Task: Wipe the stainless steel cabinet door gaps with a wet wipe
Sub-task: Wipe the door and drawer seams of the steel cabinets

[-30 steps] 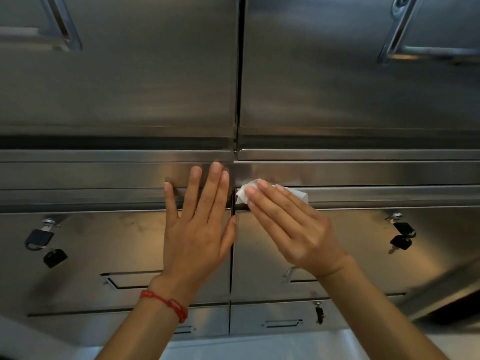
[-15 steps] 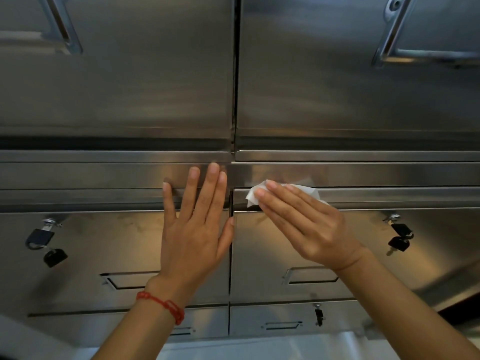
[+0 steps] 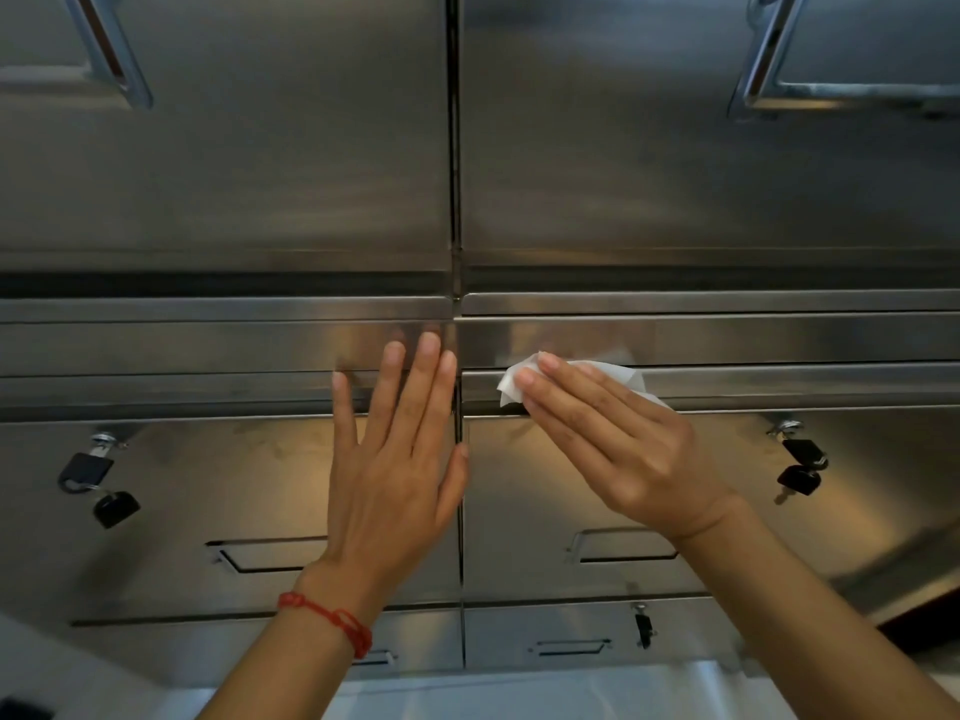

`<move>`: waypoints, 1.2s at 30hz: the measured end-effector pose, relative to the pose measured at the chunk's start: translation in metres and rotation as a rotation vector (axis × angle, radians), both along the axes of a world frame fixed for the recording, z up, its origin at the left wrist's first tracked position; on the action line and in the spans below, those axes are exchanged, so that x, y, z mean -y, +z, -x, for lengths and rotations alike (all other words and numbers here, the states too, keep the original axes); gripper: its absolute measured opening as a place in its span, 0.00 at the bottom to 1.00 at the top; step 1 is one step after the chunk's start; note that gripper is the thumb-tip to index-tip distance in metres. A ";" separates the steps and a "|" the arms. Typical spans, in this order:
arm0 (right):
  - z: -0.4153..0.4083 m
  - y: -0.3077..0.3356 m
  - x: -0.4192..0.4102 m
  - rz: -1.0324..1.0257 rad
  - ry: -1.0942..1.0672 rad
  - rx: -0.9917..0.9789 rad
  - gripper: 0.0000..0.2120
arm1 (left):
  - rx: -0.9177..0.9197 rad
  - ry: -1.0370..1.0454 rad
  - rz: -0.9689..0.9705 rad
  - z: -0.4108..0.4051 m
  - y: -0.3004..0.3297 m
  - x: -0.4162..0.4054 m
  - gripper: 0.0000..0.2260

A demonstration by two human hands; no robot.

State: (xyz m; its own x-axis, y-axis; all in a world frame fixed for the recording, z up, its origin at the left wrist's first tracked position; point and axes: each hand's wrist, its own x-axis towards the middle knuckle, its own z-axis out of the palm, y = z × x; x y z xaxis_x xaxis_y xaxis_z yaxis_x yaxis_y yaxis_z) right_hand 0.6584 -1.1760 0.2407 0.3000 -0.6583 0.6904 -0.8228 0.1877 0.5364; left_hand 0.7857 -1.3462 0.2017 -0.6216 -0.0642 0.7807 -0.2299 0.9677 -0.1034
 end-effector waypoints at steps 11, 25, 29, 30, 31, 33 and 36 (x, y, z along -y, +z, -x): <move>0.000 -0.006 -0.013 0.045 -0.025 0.079 0.14 | 0.089 -0.063 -0.046 -0.008 -0.028 -0.035 0.27; 0.009 -0.003 -0.025 0.004 0.009 0.080 0.14 | 0.142 0.019 -0.068 0.000 -0.027 -0.057 0.25; 0.010 -0.005 -0.031 -0.002 -0.005 0.113 0.18 | 0.100 0.005 -0.131 0.001 -0.023 -0.061 0.24; 0.009 -0.005 -0.029 -0.001 0.002 0.121 0.19 | 0.096 0.007 -0.142 0.001 -0.022 -0.063 0.24; 0.007 -0.005 -0.026 -0.004 0.014 0.121 0.18 | 0.096 0.010 -0.152 0.001 -0.022 -0.064 0.24; 0.005 -0.004 -0.016 -0.020 0.048 0.096 0.16 | 0.104 0.024 -0.160 0.001 -0.022 -0.066 0.24; 0.006 -0.001 -0.010 -0.049 0.075 0.077 0.14 | 0.122 0.052 -0.142 0.001 -0.022 -0.067 0.24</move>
State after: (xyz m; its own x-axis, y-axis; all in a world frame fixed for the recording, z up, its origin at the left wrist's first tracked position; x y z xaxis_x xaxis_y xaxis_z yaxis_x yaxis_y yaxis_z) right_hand 0.6527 -1.1657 0.2400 0.2970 -0.6697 0.6806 -0.8724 0.0994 0.4785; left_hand 0.7845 -1.2793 0.1801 -0.7041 -0.2027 0.6806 -0.2739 0.9617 0.0031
